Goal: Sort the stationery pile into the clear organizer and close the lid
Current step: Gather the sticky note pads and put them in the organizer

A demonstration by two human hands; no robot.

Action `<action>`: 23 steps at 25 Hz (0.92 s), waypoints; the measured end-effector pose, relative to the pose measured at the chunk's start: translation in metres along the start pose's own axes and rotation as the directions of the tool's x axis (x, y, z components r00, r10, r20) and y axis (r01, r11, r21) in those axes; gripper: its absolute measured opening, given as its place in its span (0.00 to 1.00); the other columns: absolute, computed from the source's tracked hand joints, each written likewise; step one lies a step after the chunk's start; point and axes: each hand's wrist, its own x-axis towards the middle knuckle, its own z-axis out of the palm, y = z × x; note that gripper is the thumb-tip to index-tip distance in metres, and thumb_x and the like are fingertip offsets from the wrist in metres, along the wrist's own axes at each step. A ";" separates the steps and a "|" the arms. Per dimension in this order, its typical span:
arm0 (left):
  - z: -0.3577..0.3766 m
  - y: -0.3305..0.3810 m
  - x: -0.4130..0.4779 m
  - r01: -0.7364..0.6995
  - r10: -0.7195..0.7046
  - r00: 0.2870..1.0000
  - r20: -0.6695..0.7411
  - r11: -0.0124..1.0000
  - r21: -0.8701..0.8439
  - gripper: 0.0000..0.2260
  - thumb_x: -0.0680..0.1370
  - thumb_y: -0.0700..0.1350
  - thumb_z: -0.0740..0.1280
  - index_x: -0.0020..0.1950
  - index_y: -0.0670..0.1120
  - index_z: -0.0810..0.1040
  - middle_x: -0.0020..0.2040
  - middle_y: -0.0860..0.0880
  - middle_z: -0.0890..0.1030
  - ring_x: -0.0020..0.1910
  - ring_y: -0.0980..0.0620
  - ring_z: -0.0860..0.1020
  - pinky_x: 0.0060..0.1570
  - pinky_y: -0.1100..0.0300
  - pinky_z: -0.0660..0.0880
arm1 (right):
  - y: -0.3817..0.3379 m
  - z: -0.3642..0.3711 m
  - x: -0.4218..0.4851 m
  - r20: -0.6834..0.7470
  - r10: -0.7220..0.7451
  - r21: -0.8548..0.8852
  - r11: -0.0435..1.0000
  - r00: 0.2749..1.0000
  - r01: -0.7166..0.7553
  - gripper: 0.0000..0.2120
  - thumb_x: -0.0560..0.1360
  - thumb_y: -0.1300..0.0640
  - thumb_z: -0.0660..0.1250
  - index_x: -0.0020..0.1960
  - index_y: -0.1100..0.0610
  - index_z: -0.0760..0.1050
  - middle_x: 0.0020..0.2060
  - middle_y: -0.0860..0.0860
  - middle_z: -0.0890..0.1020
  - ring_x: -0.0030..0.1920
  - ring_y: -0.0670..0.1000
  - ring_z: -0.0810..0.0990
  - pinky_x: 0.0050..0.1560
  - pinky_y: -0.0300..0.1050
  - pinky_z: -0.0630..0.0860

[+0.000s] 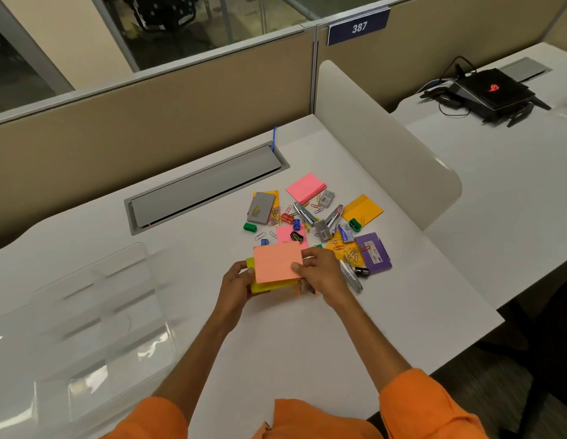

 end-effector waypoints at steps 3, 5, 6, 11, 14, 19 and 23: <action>0.001 0.002 -0.002 0.007 -0.008 1.000 -0.025 0.998 -0.070 0.10 0.84 0.43 0.56 0.55 0.45 0.77 0.56 0.44 0.79 0.56 0.39 0.80 0.50 0.44 0.81 | 0.004 0.013 0.006 -0.022 -0.039 -0.154 0.987 0.999 0.036 0.16 0.70 0.59 0.75 0.56 0.60 0.78 0.43 0.55 0.81 0.40 0.51 0.80 0.31 0.37 0.74; 0.000 0.001 -0.002 0.010 -0.012 1.000 -0.022 0.994 -0.108 0.11 0.84 0.47 0.59 0.60 0.44 0.76 0.57 0.44 0.79 0.56 0.40 0.80 0.51 0.42 0.81 | 0.008 0.017 0.008 -0.033 -0.067 -0.214 0.975 0.997 0.058 0.17 0.70 0.58 0.76 0.57 0.60 0.79 0.44 0.53 0.80 0.43 0.50 0.79 0.34 0.34 0.71; 0.000 0.001 -0.002 0.009 -0.011 1.000 -0.015 0.995 -0.103 0.13 0.82 0.49 0.62 0.62 0.44 0.76 0.58 0.44 0.79 0.56 0.40 0.80 0.52 0.41 0.80 | 0.011 0.018 0.009 -0.037 -0.074 -0.226 0.972 0.997 0.064 0.17 0.69 0.58 0.76 0.57 0.60 0.79 0.44 0.52 0.80 0.43 0.50 0.78 0.36 0.37 0.73; -0.004 -0.010 0.004 -0.053 0.053 0.998 0.029 0.998 -0.018 0.09 0.78 0.44 0.69 0.58 0.47 0.78 0.57 0.42 0.83 0.55 0.43 0.81 0.59 0.44 0.78 | 0.021 0.029 0.011 -0.002 -0.093 -0.320 0.944 0.996 0.087 0.20 0.68 0.55 0.77 0.58 0.59 0.80 0.47 0.53 0.82 0.43 0.49 0.79 0.47 0.47 0.80; -0.007 -0.016 0.009 -0.060 0.060 0.998 0.030 0.998 -0.004 0.09 0.78 0.43 0.69 0.59 0.47 0.79 0.56 0.44 0.83 0.57 0.42 0.81 0.61 0.43 0.77 | 0.019 0.027 0.014 0.029 -0.122 -0.382 0.916 0.992 0.124 0.20 0.70 0.51 0.75 0.59 0.58 0.81 0.47 0.54 0.83 0.44 0.49 0.79 0.47 0.43 0.76; -0.010 -0.015 0.013 -0.051 0.051 0.999 -0.001 0.999 -0.003 0.08 0.78 0.44 0.69 0.57 0.49 0.78 0.56 0.44 0.83 0.56 0.44 0.80 0.61 0.45 0.76 | -0.001 -0.049 0.057 -0.202 -0.174 -0.407 0.910 0.964 0.079 0.16 0.74 0.53 0.72 0.58 0.61 0.79 0.48 0.54 0.82 0.45 0.51 0.79 0.43 0.41 0.73; -0.013 -0.013 0.017 -0.043 0.043 0.998 -0.039 0.999 0.000 0.07 0.79 0.43 0.68 0.57 0.50 0.77 0.56 0.45 0.82 0.56 0.43 0.80 0.61 0.46 0.76 | 0.008 -0.122 0.117 -0.361 -0.184 -0.539 0.841 0.914 -0.044 0.19 0.73 0.55 0.73 0.59 0.63 0.76 0.55 0.61 0.79 0.56 0.62 0.77 0.51 0.50 0.74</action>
